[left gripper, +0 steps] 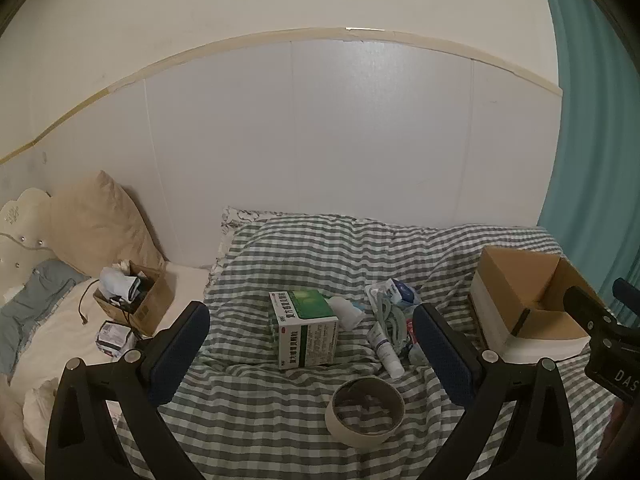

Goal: Organize objects

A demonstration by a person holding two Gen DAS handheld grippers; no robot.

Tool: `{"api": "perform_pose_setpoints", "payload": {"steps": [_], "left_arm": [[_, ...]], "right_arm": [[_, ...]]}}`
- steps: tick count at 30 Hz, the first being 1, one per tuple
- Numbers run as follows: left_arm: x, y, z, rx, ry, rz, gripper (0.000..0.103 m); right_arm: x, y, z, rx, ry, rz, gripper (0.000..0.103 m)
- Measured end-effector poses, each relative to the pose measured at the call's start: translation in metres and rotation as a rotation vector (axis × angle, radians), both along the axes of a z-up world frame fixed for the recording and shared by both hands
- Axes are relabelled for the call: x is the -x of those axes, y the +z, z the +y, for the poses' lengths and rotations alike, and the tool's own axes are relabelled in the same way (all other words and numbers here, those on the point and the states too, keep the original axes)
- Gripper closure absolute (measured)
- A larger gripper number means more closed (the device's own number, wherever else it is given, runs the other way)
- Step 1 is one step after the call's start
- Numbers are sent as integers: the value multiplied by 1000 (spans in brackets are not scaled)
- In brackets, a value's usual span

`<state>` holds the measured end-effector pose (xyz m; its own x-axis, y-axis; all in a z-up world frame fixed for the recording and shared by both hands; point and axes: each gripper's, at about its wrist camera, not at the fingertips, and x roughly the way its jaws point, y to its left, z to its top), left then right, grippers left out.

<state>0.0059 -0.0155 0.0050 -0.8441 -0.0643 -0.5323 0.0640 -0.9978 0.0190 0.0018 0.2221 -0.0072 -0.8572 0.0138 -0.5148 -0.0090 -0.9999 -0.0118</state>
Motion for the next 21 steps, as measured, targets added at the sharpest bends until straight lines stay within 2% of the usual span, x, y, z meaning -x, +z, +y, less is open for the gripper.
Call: {"api": "perform_pose_setpoints", "payload": {"steps": [21], "left_arm": [[8,-8,15,16,-25,-34,0]], "right_arm": [[6,-6,0,14,16,-22,0]]}}
